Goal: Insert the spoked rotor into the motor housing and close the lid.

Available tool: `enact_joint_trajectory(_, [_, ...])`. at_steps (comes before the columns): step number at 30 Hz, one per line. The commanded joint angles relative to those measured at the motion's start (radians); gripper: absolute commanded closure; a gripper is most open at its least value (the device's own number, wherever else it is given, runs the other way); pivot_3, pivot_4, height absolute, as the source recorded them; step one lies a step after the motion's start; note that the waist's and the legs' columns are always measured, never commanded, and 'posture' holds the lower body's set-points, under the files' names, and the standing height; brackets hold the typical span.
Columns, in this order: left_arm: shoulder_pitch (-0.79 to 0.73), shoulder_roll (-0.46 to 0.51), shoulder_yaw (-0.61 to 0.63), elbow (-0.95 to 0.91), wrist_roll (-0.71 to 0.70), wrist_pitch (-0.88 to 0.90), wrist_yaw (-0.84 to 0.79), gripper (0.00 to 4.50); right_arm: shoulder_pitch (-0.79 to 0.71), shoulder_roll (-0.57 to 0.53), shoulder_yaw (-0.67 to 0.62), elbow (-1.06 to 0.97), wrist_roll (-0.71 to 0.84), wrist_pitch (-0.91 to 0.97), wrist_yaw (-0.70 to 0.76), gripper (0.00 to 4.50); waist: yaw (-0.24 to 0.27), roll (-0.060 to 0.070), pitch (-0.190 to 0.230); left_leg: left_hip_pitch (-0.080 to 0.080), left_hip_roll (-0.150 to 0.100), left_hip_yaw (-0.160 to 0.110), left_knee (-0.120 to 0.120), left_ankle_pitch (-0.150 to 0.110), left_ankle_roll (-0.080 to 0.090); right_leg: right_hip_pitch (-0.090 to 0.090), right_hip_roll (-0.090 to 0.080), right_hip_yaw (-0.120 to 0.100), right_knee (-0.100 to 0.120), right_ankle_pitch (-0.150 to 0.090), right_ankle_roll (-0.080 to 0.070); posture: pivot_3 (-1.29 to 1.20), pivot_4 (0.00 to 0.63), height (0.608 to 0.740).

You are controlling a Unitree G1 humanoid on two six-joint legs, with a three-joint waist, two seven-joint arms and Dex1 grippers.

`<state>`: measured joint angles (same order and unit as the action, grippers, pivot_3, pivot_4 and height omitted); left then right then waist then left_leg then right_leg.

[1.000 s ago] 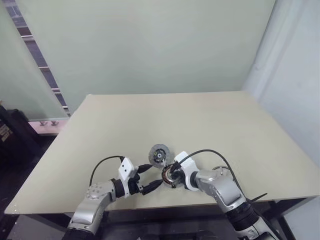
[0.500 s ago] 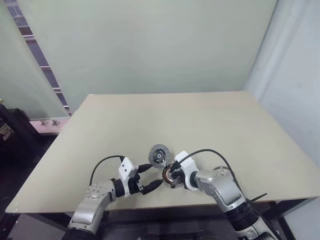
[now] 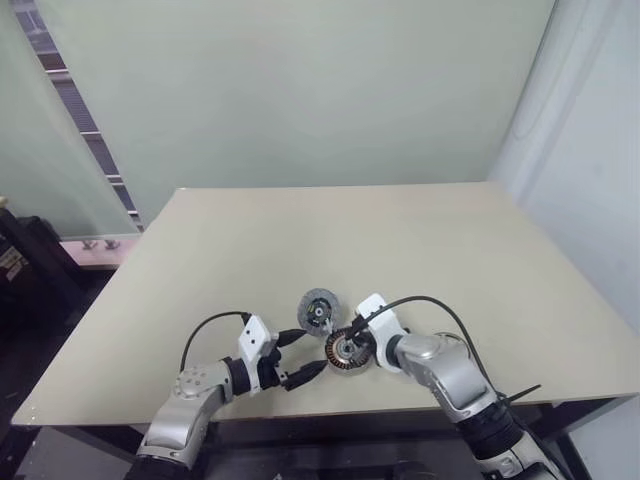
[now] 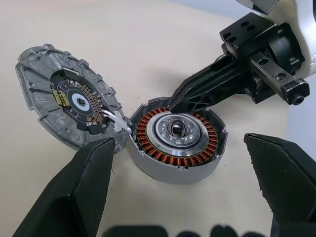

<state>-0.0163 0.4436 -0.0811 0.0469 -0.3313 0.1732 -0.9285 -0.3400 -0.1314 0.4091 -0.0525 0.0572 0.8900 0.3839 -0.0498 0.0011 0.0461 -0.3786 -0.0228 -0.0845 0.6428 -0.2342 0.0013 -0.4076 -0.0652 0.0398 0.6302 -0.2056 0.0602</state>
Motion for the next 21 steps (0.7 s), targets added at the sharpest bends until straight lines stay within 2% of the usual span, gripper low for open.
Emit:
enact_joint_trajectory(1, [-0.017,0.003,0.005,-0.023,-0.001,-0.014,-0.006,0.0,-0.015,0.001,-0.007,-0.045,0.009,0.0,0.012,4.47,0.0,0.0,0.0,0.0,0.0,0.0,0.0,0.0,0.0,0.0,0.0,0.0,0.0,0.0,0.0,0.0,0.0,0.74])
enact_joint_trajectory(12, [-0.018,0.003,0.004,-0.022,0.0,-0.014,-0.008,0.0,-0.003,-0.035,0.025,-0.119,0.025,0.062,0.064,4.47,0.0,0.0,0.0,0.0,0.0,0.0,0.0,0.0,0.0,0.0,0.0,0.0,0.0,0.0,0.0,0.0,0.0,0.74])
enact_joint_trajectory(21, [-0.019,0.001,0.004,-0.022,0.001,-0.016,-0.01,0.0,-0.005,-0.028,0.044,-0.073,0.018,0.042,0.053,4.47,0.0,0.0,0.0,0.0,0.0,0.0,0.0,0.0,0.0,0.0,0.0,0.0,0.0,0.0,0.0,0.0,0.0,0.74])
